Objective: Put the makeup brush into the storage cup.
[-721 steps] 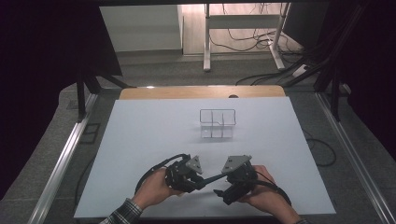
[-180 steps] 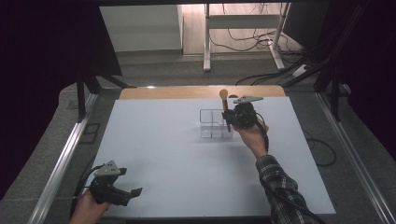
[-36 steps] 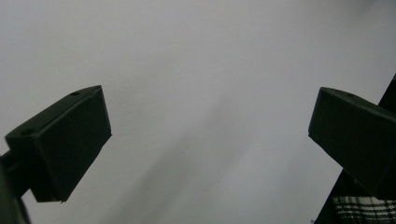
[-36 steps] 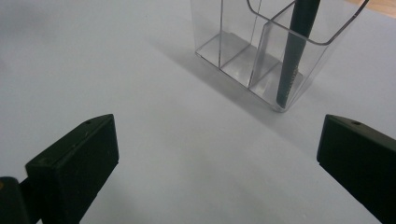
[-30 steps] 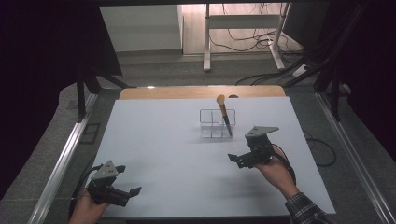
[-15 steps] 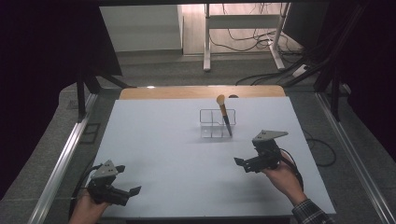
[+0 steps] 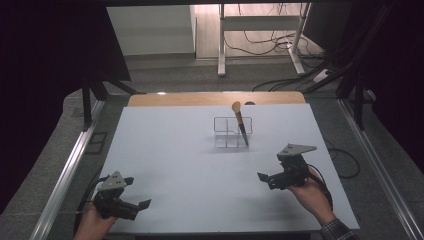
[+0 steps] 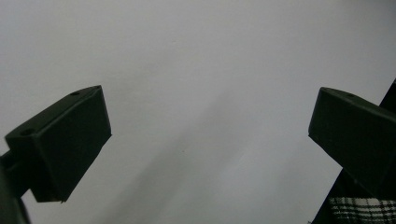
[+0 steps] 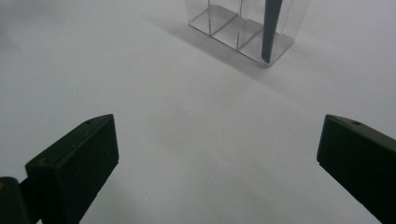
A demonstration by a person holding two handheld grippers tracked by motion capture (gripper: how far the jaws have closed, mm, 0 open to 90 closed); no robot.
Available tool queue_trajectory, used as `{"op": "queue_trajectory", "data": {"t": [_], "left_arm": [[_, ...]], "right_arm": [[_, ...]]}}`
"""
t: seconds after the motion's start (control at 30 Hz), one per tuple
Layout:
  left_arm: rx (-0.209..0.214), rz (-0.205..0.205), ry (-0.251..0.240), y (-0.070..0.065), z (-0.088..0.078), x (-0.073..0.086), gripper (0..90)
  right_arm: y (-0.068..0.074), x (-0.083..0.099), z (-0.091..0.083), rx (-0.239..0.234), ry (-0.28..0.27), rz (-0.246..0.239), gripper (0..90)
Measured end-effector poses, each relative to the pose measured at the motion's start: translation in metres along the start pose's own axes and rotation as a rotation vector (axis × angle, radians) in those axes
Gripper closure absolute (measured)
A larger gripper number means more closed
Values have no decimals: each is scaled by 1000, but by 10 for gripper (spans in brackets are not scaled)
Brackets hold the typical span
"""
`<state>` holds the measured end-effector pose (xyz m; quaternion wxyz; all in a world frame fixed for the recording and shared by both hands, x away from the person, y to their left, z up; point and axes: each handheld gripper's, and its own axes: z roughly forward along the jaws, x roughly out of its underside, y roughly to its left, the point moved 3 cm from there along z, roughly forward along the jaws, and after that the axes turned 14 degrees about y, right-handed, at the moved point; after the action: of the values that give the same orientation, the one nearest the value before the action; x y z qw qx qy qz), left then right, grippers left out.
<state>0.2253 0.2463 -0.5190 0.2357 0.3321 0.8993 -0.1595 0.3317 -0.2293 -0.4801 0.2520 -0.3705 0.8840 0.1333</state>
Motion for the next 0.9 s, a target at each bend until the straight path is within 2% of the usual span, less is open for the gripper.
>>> {"op": "queue_trajectory", "data": {"t": [0.3, 0.9], "left_arm": [[1, 4, 5, -1, 1, 0, 0], [-2, 9, 6, -1, 1, -1, 0]], "right_arm": [[-2, 13, -1, 19, 25, 1, 0], [-5, 36, -13, 26, 26, 36, 0]]}}
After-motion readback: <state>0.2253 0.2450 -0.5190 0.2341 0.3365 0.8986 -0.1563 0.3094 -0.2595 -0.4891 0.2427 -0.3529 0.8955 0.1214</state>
